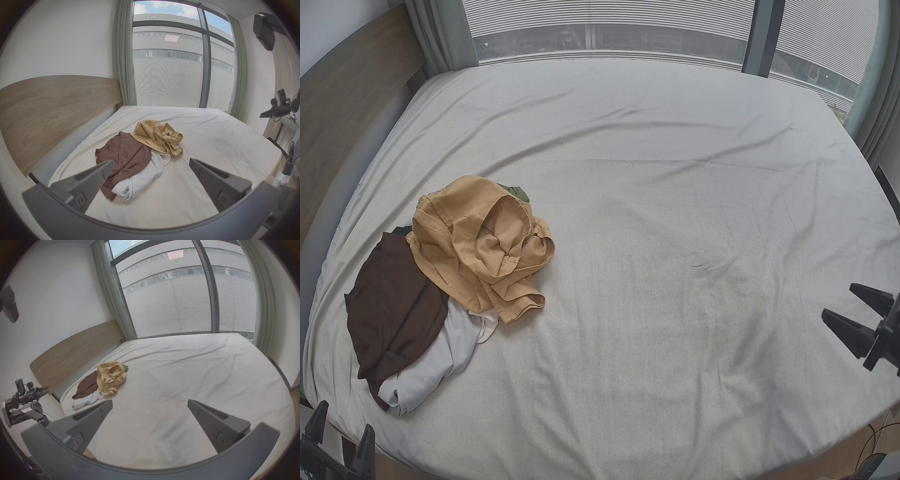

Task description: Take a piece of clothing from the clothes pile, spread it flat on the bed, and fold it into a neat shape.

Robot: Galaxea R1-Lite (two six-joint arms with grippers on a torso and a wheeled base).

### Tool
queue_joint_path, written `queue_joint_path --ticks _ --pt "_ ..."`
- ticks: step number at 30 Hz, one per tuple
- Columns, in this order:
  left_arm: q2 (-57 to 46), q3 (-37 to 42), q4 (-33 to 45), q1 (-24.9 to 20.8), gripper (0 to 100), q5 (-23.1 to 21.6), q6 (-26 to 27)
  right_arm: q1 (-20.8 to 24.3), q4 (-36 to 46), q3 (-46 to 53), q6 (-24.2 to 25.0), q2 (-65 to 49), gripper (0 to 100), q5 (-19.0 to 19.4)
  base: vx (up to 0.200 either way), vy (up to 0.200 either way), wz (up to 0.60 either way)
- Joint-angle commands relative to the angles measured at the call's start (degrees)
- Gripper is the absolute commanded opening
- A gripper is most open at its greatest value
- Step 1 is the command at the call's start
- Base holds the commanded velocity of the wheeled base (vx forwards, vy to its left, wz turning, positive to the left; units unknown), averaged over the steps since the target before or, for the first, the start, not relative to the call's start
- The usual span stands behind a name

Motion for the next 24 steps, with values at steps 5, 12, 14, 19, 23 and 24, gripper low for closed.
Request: queue_joint_path --ticks 5,12,14,19,23,24 --pt "-0.9 1.0 0.0 0.0 100 0.0 0.0 9.3 -6.6 -7.5 4.0 16.6 100 0.1 0.000 0.000 0.00" --pt "-0.9 1.0 0.0 0.0 100 -0.1 0.0 13.3 -11.8 -12.1 7.6 27.3 100 0.1 0.000 0.000 0.00" --pt "-0.9 1.0 0.0 0.0 100 0.0 0.0 15.5 -13.5 -13.9 10.6 30.4 100 -0.2 0.000 0.000 0.00" --pt "-0.9 1.0 0.0 0.0 100 0.0 -0.1 18.8 -14.6 -18.9 13.9 36.4 100 -0.6 0.000 0.000 0.00" --pt "-0.9 1.0 0.0 0.0 100 0.0 -0.1 20.0 -14.8 -22.1 14.0 41.3 100 -0.7 0.000 0.000 0.00" --pt "-0.9 1.0 0.0 0.0 100 0.0 -0.1 20.4 -15.0 -22.8 14.0 42.2 100 -0.7 0.000 0.000 0.00"
